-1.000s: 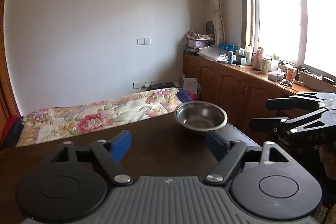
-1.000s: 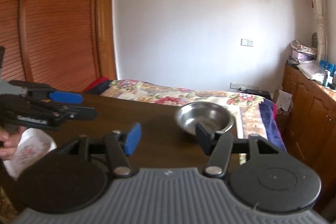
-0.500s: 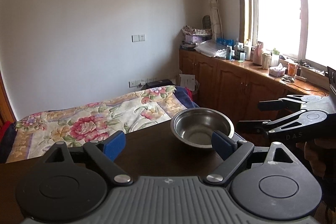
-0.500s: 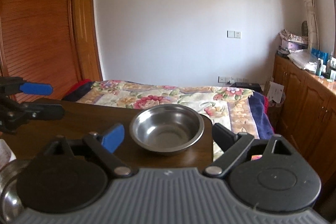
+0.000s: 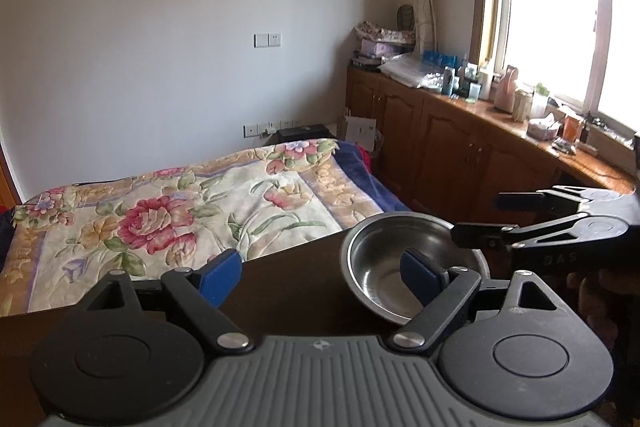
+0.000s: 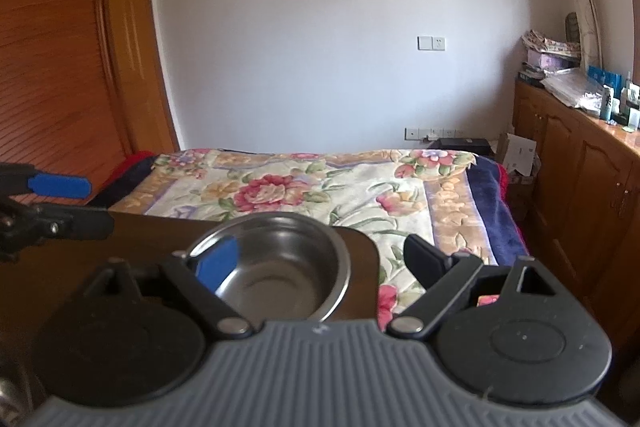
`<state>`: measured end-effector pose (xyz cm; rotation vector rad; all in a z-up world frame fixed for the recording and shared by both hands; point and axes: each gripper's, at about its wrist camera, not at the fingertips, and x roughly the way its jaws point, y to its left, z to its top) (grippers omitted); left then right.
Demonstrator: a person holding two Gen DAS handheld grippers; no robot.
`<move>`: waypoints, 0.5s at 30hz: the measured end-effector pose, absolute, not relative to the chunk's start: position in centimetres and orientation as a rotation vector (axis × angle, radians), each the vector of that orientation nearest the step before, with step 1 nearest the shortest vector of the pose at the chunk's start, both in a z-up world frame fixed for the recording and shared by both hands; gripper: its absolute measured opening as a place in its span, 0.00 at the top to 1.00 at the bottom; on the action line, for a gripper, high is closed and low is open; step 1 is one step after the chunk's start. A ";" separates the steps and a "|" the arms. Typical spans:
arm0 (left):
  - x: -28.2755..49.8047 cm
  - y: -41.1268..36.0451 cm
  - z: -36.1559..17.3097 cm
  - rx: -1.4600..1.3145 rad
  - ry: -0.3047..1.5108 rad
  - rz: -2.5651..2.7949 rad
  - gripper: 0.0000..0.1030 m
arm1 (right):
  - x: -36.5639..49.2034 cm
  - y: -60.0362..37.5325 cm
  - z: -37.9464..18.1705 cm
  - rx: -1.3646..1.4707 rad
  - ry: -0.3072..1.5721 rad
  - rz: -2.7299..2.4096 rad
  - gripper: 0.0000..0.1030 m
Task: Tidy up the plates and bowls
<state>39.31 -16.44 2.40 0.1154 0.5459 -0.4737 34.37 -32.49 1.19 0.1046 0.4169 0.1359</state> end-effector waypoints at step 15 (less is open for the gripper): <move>43.4 -19.2 -0.7 0.180 0.699 -0.550 0.40 | 36.1 -33.7 -1.8 0.221 0.549 0.180 0.54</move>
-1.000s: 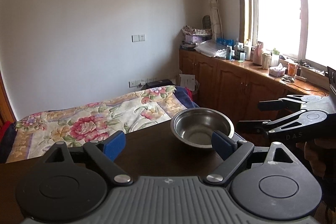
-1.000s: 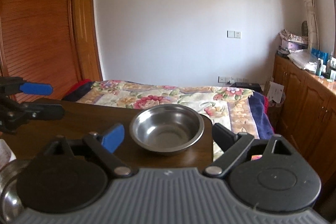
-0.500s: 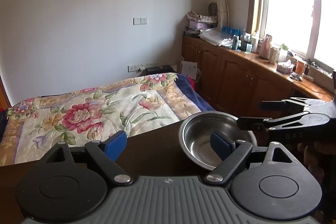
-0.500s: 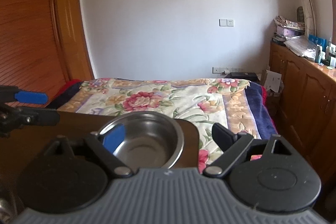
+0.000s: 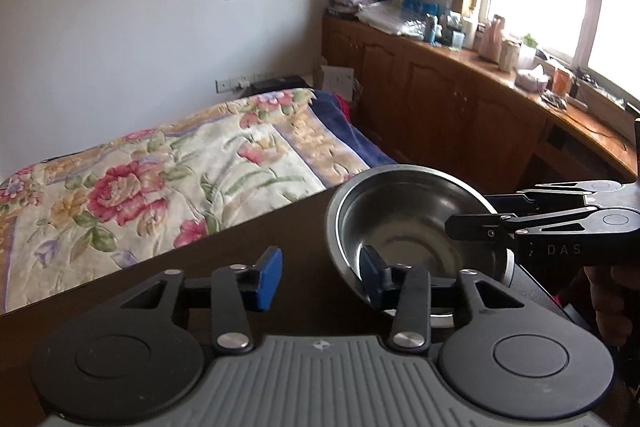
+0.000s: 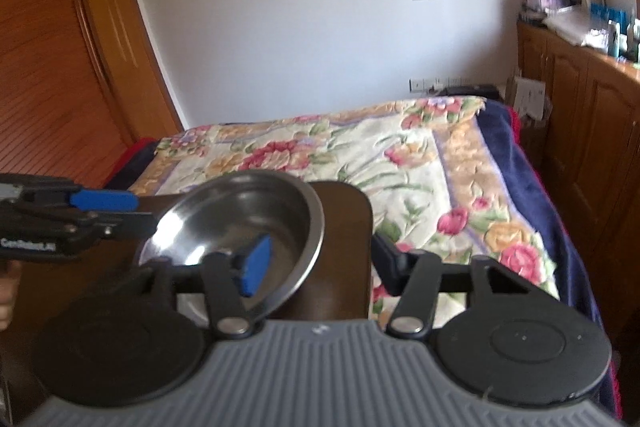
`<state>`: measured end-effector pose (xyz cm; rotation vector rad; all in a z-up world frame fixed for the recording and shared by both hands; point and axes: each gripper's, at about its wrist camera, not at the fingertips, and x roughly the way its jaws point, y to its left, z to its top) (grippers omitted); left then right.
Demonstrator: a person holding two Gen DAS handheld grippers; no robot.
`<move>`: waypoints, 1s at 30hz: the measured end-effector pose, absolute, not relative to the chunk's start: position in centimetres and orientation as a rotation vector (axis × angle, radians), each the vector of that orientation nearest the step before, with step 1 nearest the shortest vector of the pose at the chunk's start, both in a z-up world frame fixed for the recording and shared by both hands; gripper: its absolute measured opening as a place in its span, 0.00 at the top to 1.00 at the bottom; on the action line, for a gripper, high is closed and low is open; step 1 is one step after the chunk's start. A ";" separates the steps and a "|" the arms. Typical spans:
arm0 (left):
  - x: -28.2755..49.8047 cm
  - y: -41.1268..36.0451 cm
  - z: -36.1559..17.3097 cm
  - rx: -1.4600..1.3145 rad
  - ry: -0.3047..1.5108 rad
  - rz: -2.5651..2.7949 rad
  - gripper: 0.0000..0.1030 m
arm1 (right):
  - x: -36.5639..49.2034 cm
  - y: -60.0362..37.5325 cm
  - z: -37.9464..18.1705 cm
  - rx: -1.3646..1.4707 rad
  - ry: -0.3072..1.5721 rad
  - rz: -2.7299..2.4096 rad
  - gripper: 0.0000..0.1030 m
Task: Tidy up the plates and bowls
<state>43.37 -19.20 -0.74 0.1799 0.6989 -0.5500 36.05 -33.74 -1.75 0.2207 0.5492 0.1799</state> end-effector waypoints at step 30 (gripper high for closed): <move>36.2 -17.6 5.9 0.205 0.568 -0.551 0.71 | 31.0 -31.1 3.5 0.204 0.425 0.206 0.89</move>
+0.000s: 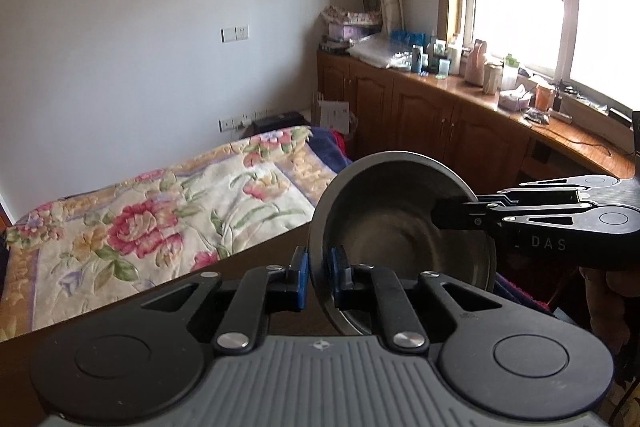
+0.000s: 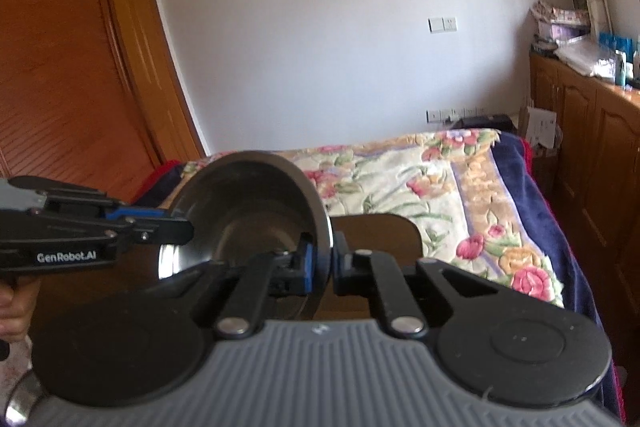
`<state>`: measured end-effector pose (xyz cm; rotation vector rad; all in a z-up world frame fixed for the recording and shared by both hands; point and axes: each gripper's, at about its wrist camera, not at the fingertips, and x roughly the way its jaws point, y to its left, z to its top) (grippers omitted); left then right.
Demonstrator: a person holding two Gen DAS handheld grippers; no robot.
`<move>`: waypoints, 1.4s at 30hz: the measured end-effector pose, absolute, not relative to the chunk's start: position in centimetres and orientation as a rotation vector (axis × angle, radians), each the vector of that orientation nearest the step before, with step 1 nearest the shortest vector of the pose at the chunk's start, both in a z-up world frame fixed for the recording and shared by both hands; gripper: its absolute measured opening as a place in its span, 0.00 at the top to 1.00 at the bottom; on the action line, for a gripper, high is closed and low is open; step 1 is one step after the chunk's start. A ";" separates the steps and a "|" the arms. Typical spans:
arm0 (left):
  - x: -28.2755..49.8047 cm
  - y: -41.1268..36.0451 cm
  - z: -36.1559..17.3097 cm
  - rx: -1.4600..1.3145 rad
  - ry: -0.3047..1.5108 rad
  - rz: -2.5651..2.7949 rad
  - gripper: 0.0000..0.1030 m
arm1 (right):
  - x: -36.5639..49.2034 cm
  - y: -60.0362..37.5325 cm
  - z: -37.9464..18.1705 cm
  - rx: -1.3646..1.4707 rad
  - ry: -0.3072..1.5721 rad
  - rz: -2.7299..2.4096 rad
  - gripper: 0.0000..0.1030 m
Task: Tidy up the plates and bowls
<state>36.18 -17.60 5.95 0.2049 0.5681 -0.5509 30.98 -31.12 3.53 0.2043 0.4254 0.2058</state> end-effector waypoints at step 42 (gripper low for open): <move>17.3 -9.2 7.8 0.206 0.467 -0.489 0.71 | 18.7 -24.5 5.4 0.123 0.330 0.320 0.89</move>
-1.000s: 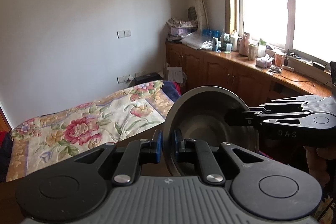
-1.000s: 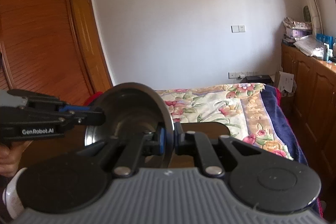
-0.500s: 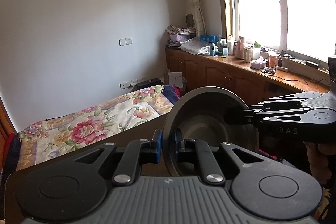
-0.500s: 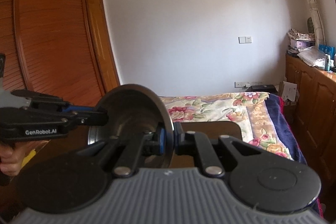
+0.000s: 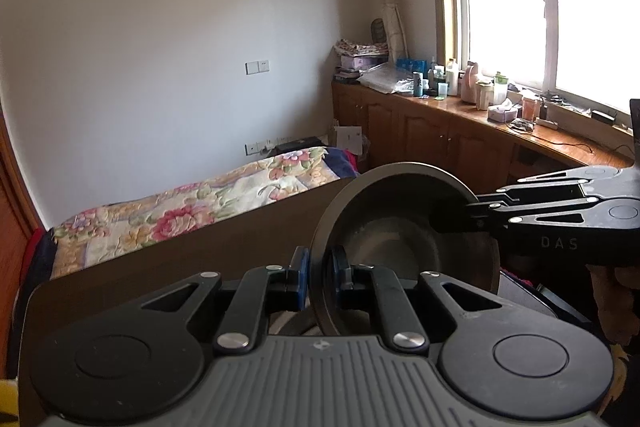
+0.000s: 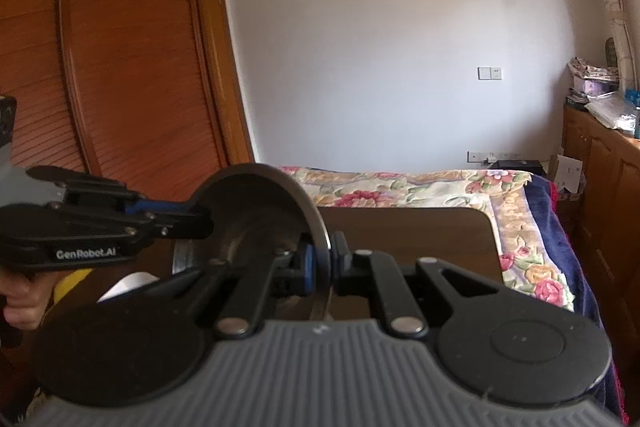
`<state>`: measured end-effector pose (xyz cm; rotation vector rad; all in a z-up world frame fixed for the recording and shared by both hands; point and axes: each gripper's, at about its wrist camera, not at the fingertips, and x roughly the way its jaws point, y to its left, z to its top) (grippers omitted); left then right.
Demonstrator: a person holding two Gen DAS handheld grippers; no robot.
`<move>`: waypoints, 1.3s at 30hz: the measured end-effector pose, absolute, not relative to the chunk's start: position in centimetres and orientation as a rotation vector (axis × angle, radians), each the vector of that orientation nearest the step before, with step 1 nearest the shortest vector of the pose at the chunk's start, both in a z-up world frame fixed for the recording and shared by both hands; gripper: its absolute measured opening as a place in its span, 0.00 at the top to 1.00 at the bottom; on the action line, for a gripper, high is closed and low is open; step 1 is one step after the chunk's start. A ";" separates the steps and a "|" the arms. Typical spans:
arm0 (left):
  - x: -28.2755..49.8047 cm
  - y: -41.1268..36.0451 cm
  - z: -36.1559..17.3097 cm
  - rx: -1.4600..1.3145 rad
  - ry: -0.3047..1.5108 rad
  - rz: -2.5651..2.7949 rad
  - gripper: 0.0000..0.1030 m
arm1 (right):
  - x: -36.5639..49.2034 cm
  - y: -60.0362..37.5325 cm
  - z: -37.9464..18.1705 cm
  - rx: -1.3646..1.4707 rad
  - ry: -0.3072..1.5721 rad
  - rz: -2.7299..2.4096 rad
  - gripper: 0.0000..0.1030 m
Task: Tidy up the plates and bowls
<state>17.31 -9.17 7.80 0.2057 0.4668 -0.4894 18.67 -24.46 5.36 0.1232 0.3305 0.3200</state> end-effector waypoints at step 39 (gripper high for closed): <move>18.4 -5.5 -1.1 -0.032 0.553 -0.434 0.69 | 18.3 -19.5 -1.4 0.101 0.408 0.304 0.86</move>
